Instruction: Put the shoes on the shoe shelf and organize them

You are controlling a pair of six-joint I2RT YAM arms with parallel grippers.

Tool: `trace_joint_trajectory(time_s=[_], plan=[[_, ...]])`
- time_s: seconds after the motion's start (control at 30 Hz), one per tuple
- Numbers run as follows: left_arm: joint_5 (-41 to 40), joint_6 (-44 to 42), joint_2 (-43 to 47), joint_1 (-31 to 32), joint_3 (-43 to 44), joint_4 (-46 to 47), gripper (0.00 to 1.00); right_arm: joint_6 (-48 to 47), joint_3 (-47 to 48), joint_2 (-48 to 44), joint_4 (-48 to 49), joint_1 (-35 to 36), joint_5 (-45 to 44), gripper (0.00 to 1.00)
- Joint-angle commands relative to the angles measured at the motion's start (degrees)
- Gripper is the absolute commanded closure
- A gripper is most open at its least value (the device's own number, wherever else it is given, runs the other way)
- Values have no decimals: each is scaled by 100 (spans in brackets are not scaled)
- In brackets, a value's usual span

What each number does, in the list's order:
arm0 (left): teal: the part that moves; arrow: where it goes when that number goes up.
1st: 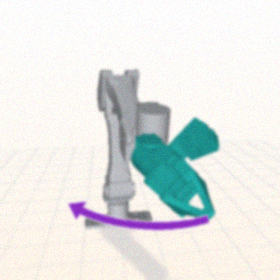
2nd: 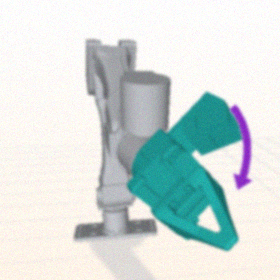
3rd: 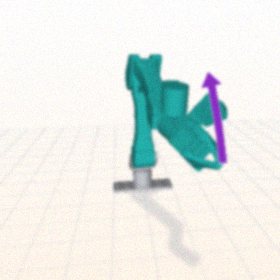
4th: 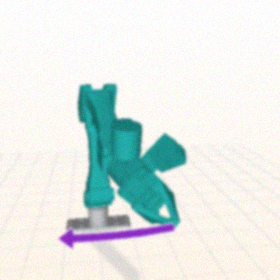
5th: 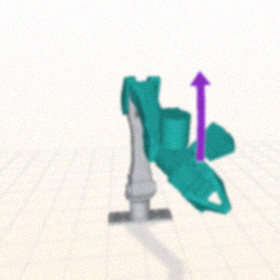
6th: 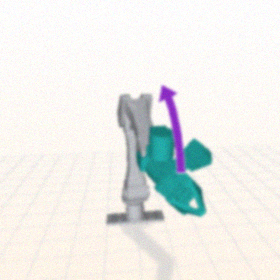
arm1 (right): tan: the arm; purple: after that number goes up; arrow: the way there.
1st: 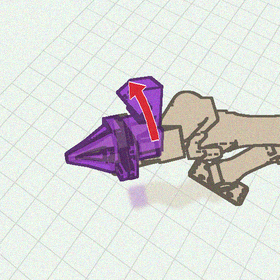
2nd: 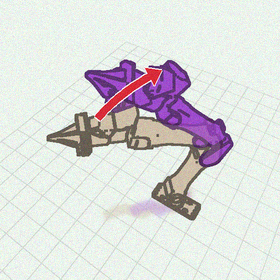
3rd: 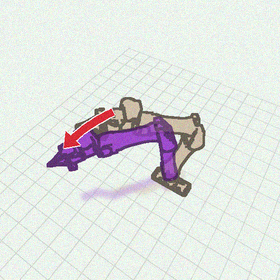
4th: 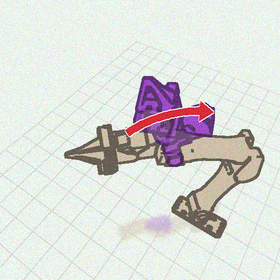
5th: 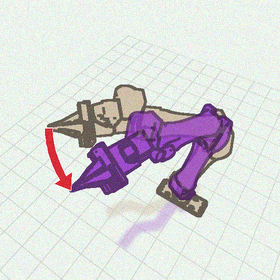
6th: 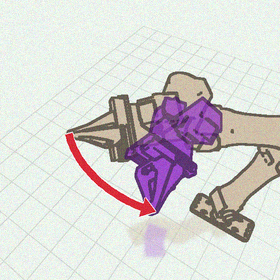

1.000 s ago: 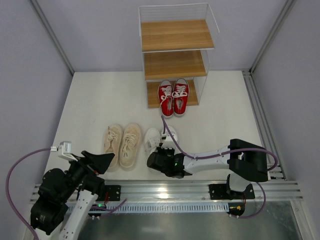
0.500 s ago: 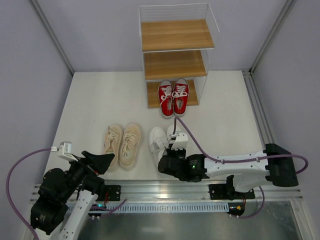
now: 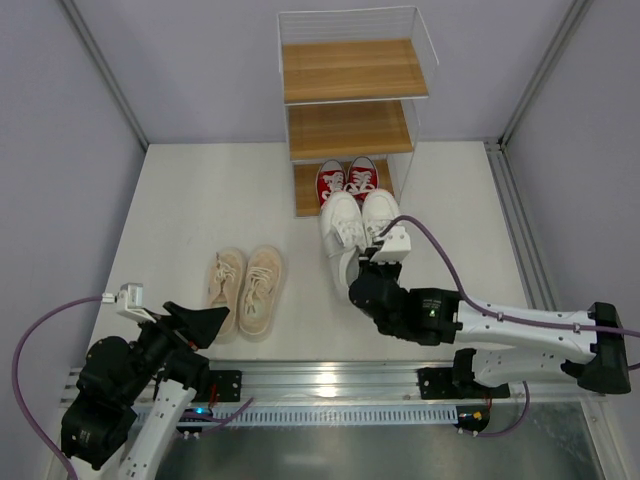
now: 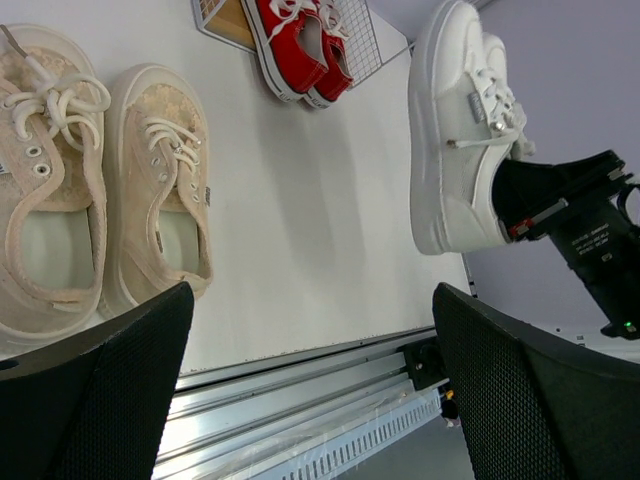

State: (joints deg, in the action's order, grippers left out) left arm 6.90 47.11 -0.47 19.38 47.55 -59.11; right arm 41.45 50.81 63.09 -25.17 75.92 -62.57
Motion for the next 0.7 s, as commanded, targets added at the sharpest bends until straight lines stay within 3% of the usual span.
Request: trace_joint_trajectory(time_s=[0.0, 0.13, 0.23, 0.37, 0.67], plan=[[22, -79, 311, -13, 61, 49, 0, -1672, 141, -438, 1979, -584, -381, 96], [5, -106, 302, -4, 123, -13, 0, -2596, 298, -412, 2936, -1096, 217, 96], [-4, -106, 302, -4, 105, 5, 0, -3036, 649, -175, 3114, -1491, 700, 96], [22, -79, 311, -13, 105, 75, 0, -3239, 1290, 185, 3097, -1922, 1544, 96], [-4, -123, 302, -13, 219, 58, 0, -3222, 2520, 1178, 2860, -2757, 2389, 96]])
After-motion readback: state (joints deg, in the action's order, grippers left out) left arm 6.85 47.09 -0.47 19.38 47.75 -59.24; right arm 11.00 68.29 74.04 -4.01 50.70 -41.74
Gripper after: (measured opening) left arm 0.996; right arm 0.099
